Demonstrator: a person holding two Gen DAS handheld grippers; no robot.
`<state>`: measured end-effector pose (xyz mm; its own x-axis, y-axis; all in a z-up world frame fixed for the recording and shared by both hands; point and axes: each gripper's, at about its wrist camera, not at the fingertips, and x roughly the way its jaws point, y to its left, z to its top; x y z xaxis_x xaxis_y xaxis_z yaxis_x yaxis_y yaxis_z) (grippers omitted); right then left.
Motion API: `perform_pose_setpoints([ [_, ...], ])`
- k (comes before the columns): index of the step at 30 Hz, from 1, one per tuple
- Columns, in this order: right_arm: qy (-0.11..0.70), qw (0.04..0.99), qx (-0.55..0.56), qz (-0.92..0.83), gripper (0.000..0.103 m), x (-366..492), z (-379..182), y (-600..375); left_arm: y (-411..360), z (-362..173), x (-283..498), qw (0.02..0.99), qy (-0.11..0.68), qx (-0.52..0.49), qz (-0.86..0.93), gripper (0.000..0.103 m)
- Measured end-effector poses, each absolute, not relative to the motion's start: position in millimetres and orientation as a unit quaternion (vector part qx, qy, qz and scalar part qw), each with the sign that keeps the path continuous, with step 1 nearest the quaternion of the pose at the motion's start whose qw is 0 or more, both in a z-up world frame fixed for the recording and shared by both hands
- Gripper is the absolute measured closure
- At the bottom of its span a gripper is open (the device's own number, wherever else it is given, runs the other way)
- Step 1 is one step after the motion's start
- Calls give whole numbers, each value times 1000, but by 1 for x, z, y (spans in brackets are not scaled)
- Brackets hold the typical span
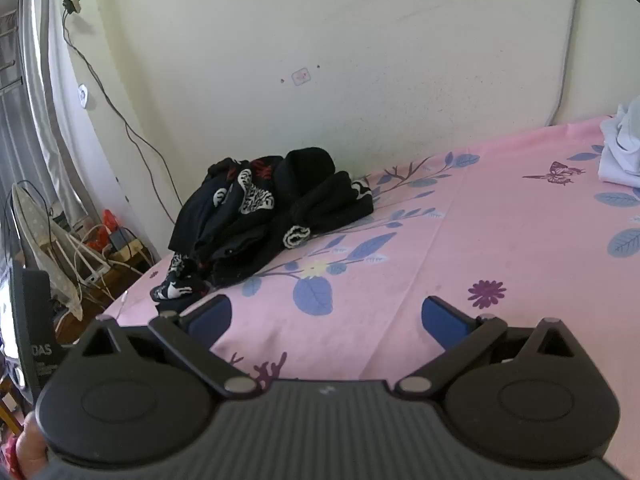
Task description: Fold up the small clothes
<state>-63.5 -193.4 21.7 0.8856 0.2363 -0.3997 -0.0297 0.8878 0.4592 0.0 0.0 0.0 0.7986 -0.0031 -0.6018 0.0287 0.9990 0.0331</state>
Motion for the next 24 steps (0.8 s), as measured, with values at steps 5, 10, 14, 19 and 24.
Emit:
perform_pose_setpoints([
  [5,228,945,225,70,7,-63,22,-193,-3,-4,-2,946,322,39,-18,0],
  [10,228,945,225,70,7,-63,22,-194,-7,-7,-2,944,326,56,-23,0],
  [14,228,945,225,70,7,-63,22,-194,-11,-5,0,943,328,60,-23,0],
  [19,228,944,226,70,7,-63,22,-194,-11,-5,1,942,328,57,-27,0],
  [24,228,944,227,70,7,-63,22,-195,-11,-6,1,942,330,54,-30,0],
])
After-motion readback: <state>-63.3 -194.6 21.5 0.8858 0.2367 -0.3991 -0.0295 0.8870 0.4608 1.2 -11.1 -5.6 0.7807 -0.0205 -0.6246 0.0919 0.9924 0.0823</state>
